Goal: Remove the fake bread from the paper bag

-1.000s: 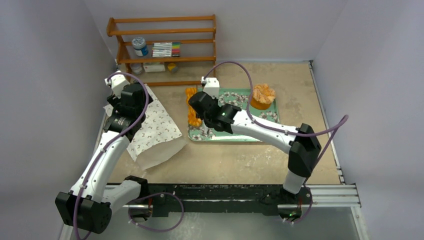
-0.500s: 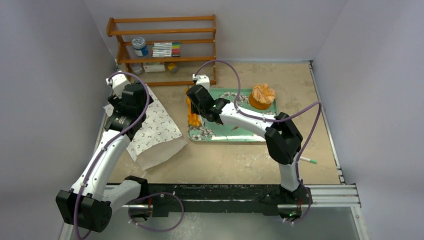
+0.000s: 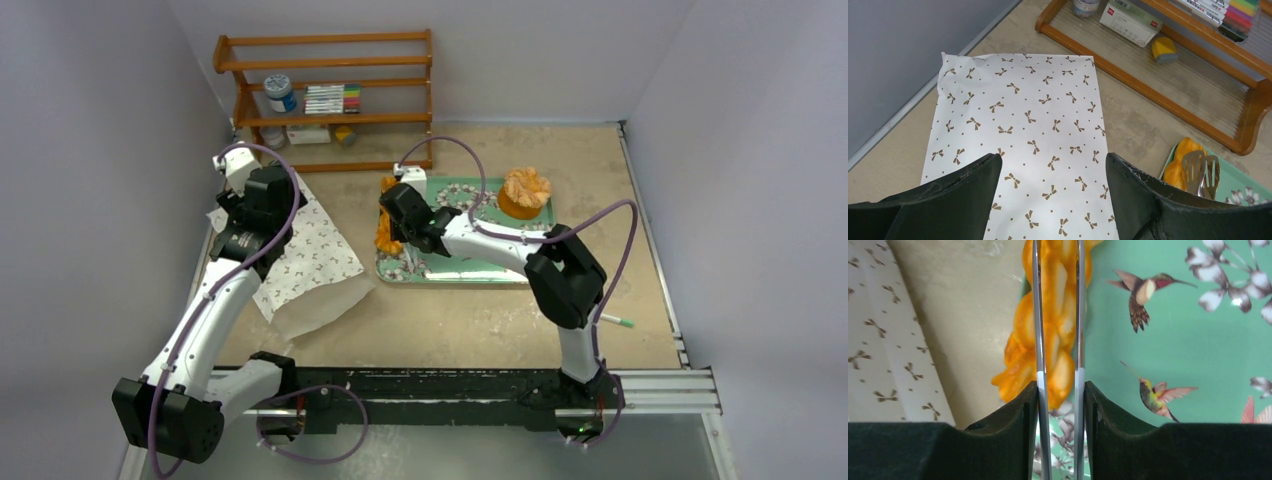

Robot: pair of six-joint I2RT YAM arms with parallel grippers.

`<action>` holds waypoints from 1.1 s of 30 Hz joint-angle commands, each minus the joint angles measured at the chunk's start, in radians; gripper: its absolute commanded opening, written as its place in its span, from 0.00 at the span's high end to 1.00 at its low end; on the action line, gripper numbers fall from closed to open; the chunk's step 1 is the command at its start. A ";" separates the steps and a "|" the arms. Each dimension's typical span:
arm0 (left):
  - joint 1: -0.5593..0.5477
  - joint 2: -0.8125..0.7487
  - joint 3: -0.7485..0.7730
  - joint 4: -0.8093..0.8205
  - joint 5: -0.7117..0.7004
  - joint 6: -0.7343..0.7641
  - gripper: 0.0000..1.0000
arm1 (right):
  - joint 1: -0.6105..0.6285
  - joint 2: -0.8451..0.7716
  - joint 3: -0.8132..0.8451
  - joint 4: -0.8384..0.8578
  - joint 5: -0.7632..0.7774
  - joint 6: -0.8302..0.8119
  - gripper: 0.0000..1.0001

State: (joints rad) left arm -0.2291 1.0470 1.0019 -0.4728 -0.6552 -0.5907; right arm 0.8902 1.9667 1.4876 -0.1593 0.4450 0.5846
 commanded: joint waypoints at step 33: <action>0.184 0.128 0.192 -0.081 -0.077 0.025 0.19 | 0.194 -0.460 -0.197 0.032 0.208 -0.133 0.65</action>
State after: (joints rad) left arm -0.1337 1.1267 1.1278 -0.5243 -0.7753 -0.5804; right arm 0.9756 1.6192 1.3067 -0.0917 0.5610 0.4698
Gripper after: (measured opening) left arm 0.804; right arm 0.353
